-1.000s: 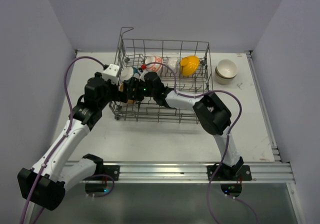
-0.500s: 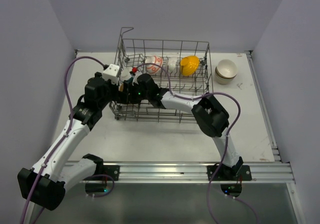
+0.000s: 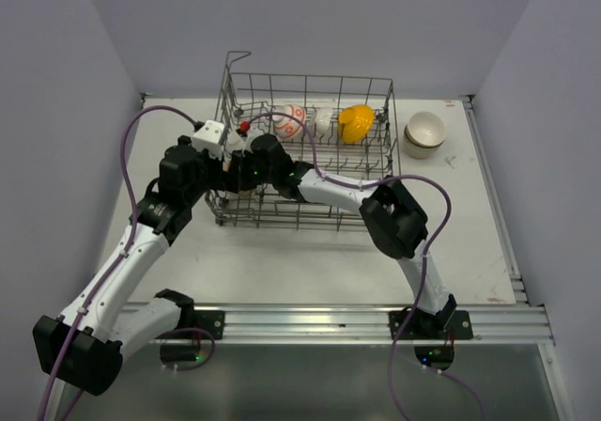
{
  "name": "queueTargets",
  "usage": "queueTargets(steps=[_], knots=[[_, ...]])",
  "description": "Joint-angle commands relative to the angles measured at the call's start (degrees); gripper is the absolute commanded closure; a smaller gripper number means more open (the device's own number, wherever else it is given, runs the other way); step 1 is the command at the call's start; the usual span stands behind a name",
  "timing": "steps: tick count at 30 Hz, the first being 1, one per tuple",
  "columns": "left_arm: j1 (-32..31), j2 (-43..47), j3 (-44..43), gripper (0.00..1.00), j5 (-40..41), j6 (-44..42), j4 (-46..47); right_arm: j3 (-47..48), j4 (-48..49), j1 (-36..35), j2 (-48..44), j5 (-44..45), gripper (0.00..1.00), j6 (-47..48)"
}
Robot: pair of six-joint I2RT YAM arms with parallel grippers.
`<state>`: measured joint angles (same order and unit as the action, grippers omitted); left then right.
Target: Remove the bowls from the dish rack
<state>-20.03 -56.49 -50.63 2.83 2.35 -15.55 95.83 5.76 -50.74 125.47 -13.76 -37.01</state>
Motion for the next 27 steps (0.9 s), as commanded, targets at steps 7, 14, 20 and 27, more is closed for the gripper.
queueTargets(steps=[7,14,20,27], knots=[[-1.50,-0.11,-0.96,0.00,-3.89,1.08,2.02,0.85,-5.06,-0.41,-0.75,1.37,1.00,1.42],[-1.50,0.33,-0.87,0.00,-3.09,1.34,1.93,1.81,-7.77,-0.24,-4.70,0.84,1.00,2.38],[-1.50,1.12,-0.78,0.00,-0.46,1.69,2.02,2.08,-10.15,0.64,-10.15,3.21,1.00,3.88],[-1.50,1.65,-0.52,0.00,0.69,1.69,2.10,-4.06,0.88,4.24,-12.53,-2.84,1.00,-5.67]])
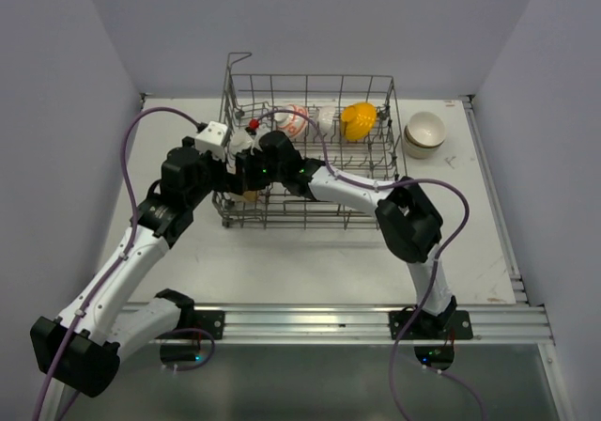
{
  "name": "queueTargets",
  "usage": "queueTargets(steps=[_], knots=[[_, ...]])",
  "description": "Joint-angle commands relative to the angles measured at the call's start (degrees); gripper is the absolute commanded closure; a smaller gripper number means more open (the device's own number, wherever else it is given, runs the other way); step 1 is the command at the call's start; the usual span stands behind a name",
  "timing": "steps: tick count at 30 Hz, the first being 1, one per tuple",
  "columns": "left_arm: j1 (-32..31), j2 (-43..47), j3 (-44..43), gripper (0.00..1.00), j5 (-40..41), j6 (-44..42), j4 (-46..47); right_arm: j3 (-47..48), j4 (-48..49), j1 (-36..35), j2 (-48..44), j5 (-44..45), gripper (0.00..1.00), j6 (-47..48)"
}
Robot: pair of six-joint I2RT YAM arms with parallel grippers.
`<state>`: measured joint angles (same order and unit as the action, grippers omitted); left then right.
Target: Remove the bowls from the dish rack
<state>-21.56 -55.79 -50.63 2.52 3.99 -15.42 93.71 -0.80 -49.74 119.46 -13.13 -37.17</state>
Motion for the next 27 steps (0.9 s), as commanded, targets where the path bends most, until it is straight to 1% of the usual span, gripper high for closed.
queueTargets(steps=[1,3,11,17,22,27], knots=[[0.12,0.95,-0.52,0.00,1.25,0.05,1.97,-2.48,9.04,3.94,-6.52,-4.36,1.00,-7.03],[0.03,0.86,-0.52,0.00,1.87,0.05,1.88,-4.05,13.51,4.29,-6.00,-6.47,1.00,-10.54],[0.03,0.68,-0.52,0.00,3.19,0.14,1.62,-5.47,18.02,5.26,-6.69,-7.62,1.00,-14.15],[0.03,0.95,-0.34,0.00,4.59,0.58,1.62,-6.70,24.61,7.90,-7.92,-10.87,1.00,-19.87],[0.03,0.95,-0.17,0.00,5.30,0.76,1.53,-5.29,25.31,7.99,-8.01,-12.27,1.00,-20.84],[0.03,0.68,-0.08,0.00,5.12,0.76,1.62,-5.47,26.64,8.60,-8.71,-11.22,1.00,-21.45]])
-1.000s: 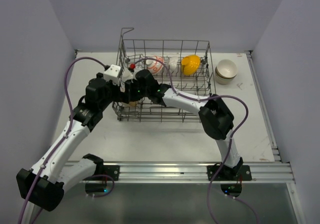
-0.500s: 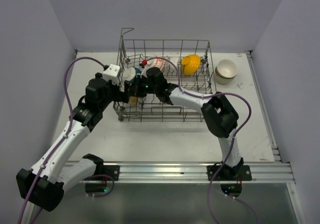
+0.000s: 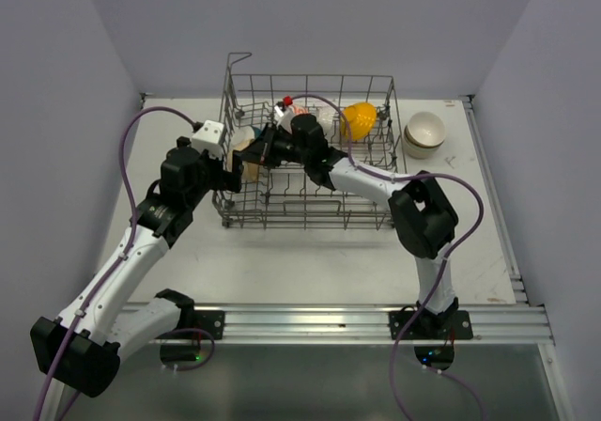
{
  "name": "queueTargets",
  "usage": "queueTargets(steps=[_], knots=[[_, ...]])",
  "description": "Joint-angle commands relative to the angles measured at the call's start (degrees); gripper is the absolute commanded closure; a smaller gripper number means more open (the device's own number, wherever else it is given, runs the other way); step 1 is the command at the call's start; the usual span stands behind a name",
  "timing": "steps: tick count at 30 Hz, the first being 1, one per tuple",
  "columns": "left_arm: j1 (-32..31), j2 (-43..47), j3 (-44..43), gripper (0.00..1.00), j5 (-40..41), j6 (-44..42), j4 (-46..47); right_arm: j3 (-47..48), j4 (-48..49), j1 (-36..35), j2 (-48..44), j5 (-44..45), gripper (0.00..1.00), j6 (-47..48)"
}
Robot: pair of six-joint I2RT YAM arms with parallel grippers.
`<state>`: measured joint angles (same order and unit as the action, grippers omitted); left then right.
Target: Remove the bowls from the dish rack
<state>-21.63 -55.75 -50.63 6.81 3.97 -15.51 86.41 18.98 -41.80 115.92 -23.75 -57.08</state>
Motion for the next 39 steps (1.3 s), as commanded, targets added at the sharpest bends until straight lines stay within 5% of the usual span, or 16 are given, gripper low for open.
queueTargets(steps=[1,10,14,25,39], knots=[[0.18,0.55,-0.08,0.00,0.75,0.78,1.71,1.92,6.94,0.93,-5.35,-0.77,1.00,-1.54],[0.09,-1.03,0.80,0.00,0.75,1.92,1.97,4.73,-1.92,5.06,-10.61,-0.42,1.00,4.16],[0.09,-0.68,0.80,0.00,1.10,2.01,2.23,8.93,-14.37,7.87,-14.48,1.07,1.00,13.45],[0.09,0.20,0.71,0.01,0.93,1.48,2.41,10.01,-34.97,25.26,-23.98,6.69,1.00,27.80],[0.09,0.72,0.01,0.00,0.57,1.22,1.53,11.50,-48.07,37.05,-22.41,27.60,1.00,42.57]])
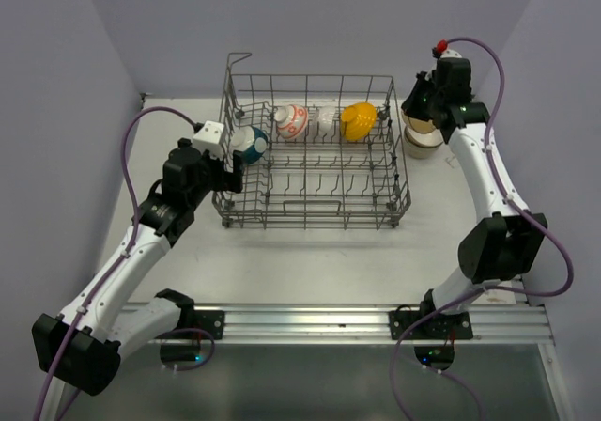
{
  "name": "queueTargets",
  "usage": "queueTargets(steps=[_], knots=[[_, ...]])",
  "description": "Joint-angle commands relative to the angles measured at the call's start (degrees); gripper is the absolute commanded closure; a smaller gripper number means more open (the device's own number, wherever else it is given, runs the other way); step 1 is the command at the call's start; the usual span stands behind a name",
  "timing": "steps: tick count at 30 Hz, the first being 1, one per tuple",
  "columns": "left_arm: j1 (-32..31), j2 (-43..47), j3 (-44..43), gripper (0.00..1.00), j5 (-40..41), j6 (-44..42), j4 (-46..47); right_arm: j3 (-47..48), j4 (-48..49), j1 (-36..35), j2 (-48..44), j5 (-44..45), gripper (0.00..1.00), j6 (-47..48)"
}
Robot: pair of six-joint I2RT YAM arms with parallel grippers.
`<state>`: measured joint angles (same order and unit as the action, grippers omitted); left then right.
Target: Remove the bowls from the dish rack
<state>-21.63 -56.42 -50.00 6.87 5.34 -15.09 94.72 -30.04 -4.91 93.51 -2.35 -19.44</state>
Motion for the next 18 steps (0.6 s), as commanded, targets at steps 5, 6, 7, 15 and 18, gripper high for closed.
queueTargets(steps=[5,6,7,15,18], knots=[[0.09,1.41,-0.63,0.00,-0.02,-0.16,1.21,6.70,-2.12,1.82,6.74,10.79,1.00,6.43],[0.09,1.32,-0.71,0.00,-0.19,-0.25,1.12,7.40,-2.30,2.09,7.99,10.70,1.00,6.52],[0.09,1.23,-0.89,0.00,-0.54,-0.25,1.12,8.98,-3.00,2.18,9.04,10.79,1.00,6.96],[0.09,1.58,-0.80,0.00,-0.90,-0.42,1.12,14.62,-3.18,2.71,18.89,16.41,1.00,10.56],[0.09,1.23,-0.89,0.00,-1.16,-0.51,1.03,15.67,-3.01,3.15,20.56,16.50,1.00,11.18]])
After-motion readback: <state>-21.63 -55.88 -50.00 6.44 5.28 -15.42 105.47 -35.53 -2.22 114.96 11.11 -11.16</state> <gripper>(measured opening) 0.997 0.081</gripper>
